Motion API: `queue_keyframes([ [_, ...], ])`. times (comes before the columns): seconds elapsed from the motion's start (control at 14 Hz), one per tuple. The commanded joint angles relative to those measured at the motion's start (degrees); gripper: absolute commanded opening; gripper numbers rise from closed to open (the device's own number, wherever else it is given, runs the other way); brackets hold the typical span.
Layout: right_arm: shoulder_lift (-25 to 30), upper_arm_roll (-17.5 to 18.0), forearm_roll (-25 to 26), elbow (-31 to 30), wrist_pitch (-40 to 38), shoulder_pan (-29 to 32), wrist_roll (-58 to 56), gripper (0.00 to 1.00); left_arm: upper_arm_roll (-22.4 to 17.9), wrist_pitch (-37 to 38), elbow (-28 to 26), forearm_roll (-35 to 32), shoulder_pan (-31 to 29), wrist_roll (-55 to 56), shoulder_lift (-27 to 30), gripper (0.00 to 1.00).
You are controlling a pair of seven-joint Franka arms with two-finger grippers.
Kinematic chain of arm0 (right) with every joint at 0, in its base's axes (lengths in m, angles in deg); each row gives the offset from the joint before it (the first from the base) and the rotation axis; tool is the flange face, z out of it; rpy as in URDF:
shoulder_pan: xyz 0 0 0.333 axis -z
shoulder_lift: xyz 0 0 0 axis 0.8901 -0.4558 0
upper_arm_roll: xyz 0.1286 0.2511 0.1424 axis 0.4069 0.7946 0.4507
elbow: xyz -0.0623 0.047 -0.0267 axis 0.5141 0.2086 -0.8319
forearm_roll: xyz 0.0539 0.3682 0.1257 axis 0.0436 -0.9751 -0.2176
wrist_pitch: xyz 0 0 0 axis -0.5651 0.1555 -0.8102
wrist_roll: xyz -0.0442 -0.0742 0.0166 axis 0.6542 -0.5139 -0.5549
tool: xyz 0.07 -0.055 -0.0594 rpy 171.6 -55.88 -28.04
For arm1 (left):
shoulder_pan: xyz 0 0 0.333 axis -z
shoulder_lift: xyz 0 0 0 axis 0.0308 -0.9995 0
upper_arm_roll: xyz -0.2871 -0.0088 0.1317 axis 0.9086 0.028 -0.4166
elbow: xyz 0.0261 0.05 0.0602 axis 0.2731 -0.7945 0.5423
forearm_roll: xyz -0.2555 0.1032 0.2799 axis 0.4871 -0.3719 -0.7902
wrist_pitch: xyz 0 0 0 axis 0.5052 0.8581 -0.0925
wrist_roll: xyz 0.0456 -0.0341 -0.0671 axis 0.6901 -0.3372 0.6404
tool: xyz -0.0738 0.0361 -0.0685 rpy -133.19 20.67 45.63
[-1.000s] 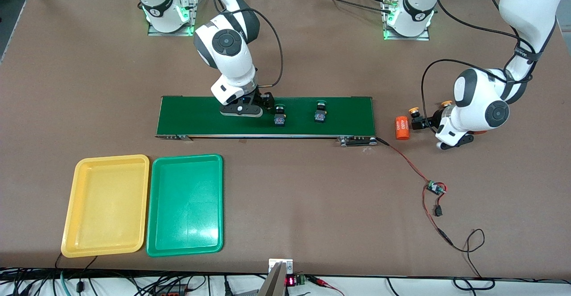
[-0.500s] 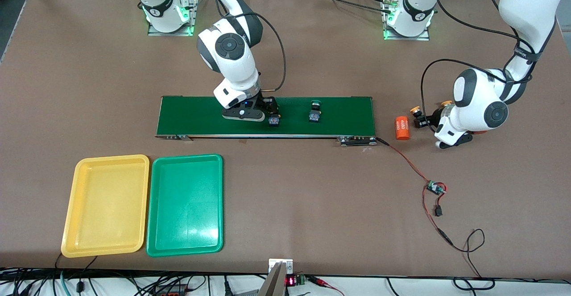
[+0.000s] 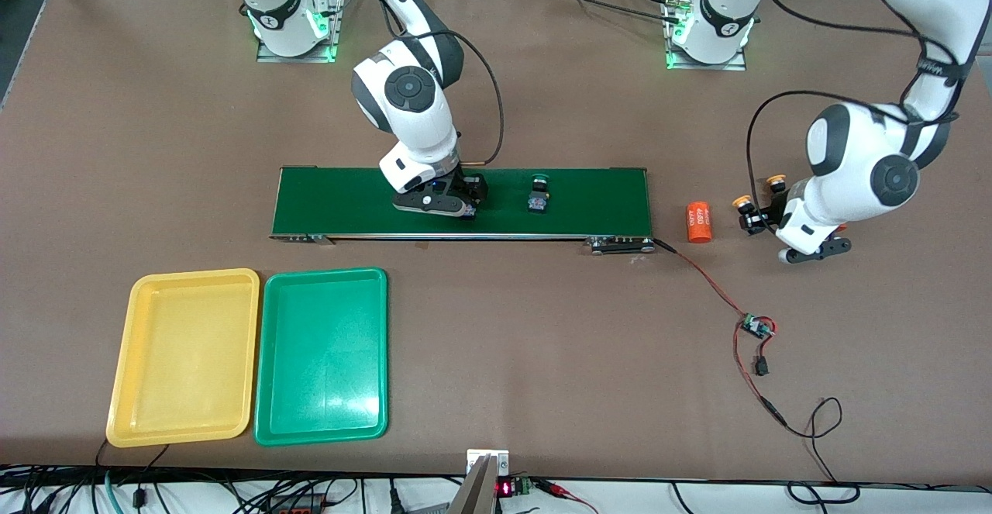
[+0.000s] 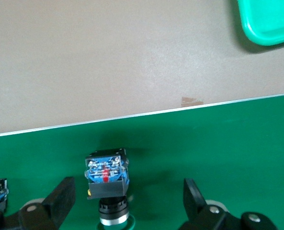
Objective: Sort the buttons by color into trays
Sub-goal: 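Grasp the green button with the right gripper while the left gripper releases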
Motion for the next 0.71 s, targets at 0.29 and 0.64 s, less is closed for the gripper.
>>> queue_keyframes([
  [0.29, -3.85, -0.36, 0.37, 2.04, -0.39, -1.46, -1.36, 0.61, 3.44, 3.64, 2.67, 2.58, 10.79, -7.34, 3.16, 0.02],
  [0.64, -3.24, -0.53, 0.28, 1.96, -2.68, -0.49, -4.7, 0.06, 3.26, 3.12, 6.27, 11.66, 18.8, -6.64, -2.81, 0.02],
])
